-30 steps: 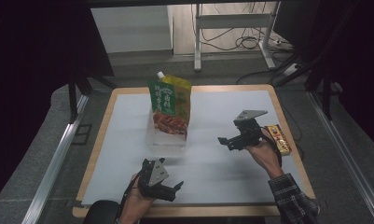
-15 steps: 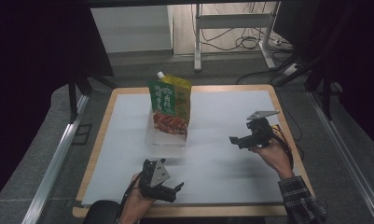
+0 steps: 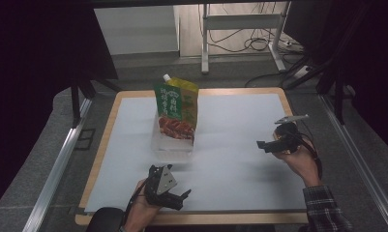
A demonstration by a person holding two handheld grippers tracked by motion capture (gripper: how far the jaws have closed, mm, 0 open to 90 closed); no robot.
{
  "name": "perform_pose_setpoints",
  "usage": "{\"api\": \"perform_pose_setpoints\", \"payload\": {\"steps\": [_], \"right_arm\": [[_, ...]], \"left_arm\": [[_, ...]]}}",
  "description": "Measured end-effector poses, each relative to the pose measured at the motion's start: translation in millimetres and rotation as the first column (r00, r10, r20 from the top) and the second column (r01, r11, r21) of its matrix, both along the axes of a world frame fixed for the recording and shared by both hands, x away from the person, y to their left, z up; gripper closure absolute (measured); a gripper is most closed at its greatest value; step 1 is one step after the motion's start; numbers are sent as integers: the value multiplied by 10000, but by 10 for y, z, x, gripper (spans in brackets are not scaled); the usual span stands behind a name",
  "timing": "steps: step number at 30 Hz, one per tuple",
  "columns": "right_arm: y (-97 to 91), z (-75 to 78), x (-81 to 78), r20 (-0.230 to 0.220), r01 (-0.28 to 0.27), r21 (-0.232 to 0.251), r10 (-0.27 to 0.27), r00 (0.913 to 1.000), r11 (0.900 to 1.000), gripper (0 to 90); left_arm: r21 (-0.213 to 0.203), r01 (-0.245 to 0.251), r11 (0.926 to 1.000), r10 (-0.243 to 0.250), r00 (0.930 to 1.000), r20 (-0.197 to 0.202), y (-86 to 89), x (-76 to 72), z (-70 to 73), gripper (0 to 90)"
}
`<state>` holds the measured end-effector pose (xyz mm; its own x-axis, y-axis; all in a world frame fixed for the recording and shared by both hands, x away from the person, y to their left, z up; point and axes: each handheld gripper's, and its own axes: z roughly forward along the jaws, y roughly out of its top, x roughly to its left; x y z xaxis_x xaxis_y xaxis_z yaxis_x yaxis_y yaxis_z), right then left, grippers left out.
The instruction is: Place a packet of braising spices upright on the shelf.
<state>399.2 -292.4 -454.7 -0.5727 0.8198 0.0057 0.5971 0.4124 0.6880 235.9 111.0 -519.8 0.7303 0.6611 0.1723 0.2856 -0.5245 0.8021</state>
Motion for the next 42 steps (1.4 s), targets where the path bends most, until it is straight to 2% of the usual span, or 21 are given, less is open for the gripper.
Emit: {"api": "perform_pose_setpoints", "payload": {"steps": [4,7,12,15,27,35,42], "right_arm": [[-156,15,1,236,632,-148,-629,9977,9979,108],[-271,-9,25,337,1229,-355,-1217,9920,9918,134],[-436,-121,82,536,1907,-590,-1876,9808,9799,156],[-473,-187,113,584,2114,-754,-2074,9765,9745,162],[-550,-428,212,187,2346,-1070,-2339,9721,9662,208],[-574,-485,221,-152,2459,-1285,-2499,9682,9607,272],[-570,-478,224,-542,2365,-1174,-2440,9682,9645,313]], "left_arm": [[50,21,10000,-21,10000,1,-10,-1,-5,9],[43,22,10000,-22,10000,10,-10,-2,-5,9],[144,79,9999,-79,10000,20,-24,-3,-12,9],[188,102,9998,-103,9999,29,-31,-6,-16,10],[289,164,9994,-166,9998,80,-46,-13,-19,10],[354,204,9992,-207,9997,94,-56,-17,-24,11],[366,217,9991,-222,9997,116,-58,-19,-23,11]]}}
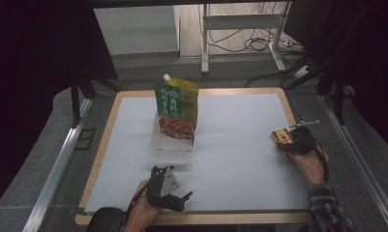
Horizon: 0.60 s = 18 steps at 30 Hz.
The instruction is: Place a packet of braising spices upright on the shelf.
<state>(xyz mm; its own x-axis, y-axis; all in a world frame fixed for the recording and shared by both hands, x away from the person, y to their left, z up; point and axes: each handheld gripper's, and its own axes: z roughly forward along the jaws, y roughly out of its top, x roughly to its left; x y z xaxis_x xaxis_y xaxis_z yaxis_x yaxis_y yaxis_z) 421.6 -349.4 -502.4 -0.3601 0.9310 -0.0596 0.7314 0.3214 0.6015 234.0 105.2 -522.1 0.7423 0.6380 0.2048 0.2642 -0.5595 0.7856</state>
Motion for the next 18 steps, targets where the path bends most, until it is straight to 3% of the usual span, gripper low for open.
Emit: {"api": "perform_pose_setpoints", "payload": {"steps": [4,11,18], "right_arm": [[30,13,-10,-95,-218,-67,217,9997,9997,317],[100,123,-88,201,-776,135,773,9968,9969,317],[220,183,-172,380,-1659,303,1647,9856,9857,317]], "left_arm": [[-28,-24,10000,24,10000,27,5,-1,5,11],[-27,-18,10000,18,10000,63,9,-5,12,11],[-44,-30,10000,30,10000,90,13,-6,16,11]]}}
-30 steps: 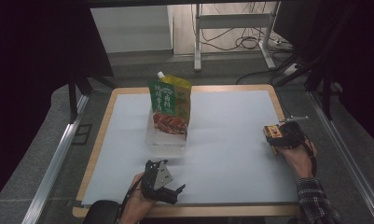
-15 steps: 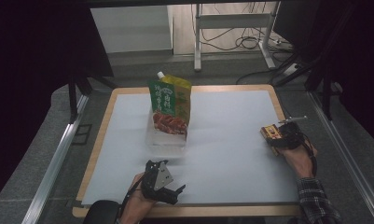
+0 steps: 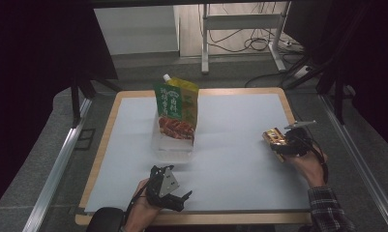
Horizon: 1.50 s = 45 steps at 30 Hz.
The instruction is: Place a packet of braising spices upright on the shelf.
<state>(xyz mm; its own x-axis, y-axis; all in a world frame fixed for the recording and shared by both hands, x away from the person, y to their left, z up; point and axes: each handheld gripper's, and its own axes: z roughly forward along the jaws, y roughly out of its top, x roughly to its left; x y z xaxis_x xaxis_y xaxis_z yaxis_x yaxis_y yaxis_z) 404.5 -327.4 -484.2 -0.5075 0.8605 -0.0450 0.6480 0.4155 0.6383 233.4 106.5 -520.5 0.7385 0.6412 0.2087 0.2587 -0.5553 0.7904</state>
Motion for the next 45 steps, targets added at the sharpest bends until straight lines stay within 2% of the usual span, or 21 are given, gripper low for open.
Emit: {"api": "perform_pose_setpoints", "payload": {"steps": [6,11,19,22,29,32,36,41,45], "right_arm": [[206,22,-105,-4,-738,125,738,9973,9972,317],[410,16,-206,-80,-1474,131,1475,9890,9890,317],[664,-34,-338,-297,-2365,376,2376,9709,9709,316],[730,-101,-346,-455,-2684,208,2691,9620,9631,315],[730,-196,-301,-909,-2725,-37,2711,9583,9621,270],[735,-166,-290,-943,-2675,78,2670,9591,9635,243],[758,-145,-269,-1203,-2619,-317,2565,9590,9646,237],[787,-94,-242,-1395,-2631,-506,2540,9571,9634,237],[829,-56,-205,-1669,-2702,-721,2555,9523,9601,241]], "left_arm": [[22,14,10000,-14,10000,0,-2,0,-1,11],[82,19,10000,-19,10000,13,-8,-3,-4,12],[101,42,9999,-42,10000,0,-9,-2,-6,12],[155,64,9999,-64,10000,9,-16,-6,-8,12],[146,51,9999,-52,10000,29,-11,-4,-6,12],[183,38,9998,-39,10000,55,-10,-4,-5,12],[164,-2,9999,1,10000,93,-1,1,-1,13],[168,-10,9999,9,10000,95,-1,3,-2,13],[258,42,9997,-45,9999,114,-9,2,-6,14]]}}
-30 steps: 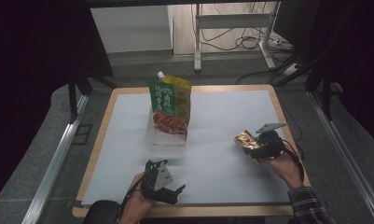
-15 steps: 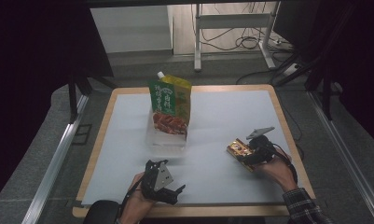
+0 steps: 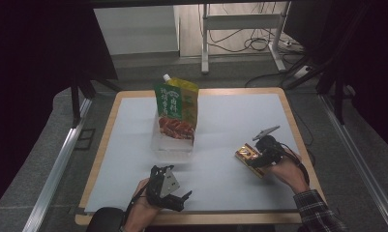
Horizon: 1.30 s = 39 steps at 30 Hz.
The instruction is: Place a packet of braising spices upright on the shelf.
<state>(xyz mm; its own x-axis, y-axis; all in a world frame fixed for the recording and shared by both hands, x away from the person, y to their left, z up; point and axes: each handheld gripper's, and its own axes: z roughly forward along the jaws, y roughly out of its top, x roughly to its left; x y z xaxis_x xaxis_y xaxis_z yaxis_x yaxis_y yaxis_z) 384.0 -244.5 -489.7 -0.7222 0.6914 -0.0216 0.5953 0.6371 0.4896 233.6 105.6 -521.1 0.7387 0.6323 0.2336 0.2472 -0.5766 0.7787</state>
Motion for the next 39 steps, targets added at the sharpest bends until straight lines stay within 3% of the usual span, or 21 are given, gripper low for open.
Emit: {"api": "perform_pose_setpoints", "payload": {"steps": [13,19,25,33,39], "right_arm": [[206,7,181,-1087,-117,-1217,-16,9941,9925,246],[340,-52,245,-1237,-351,-1849,122,9922,9821,278],[387,-58,261,-1396,-397,-2006,116,9901,9789,314],[315,96,194,-494,-307,-883,264,9984,9956,316],[277,234,126,433,-346,217,337,9985,9992,318]], "left_arm": [[147,98,9998,-98,10000,-19,-9,-2,-8,15],[214,145,9997,-144,9999,-27,-14,-3,-12,15],[194,135,9997,-135,9999,-7,-7,-2,-10,15],[117,106,9999,-106,9999,-3,0,0,-5,15],[120,84,9999,-84,10000,-5,2,3,-6,15]]}}
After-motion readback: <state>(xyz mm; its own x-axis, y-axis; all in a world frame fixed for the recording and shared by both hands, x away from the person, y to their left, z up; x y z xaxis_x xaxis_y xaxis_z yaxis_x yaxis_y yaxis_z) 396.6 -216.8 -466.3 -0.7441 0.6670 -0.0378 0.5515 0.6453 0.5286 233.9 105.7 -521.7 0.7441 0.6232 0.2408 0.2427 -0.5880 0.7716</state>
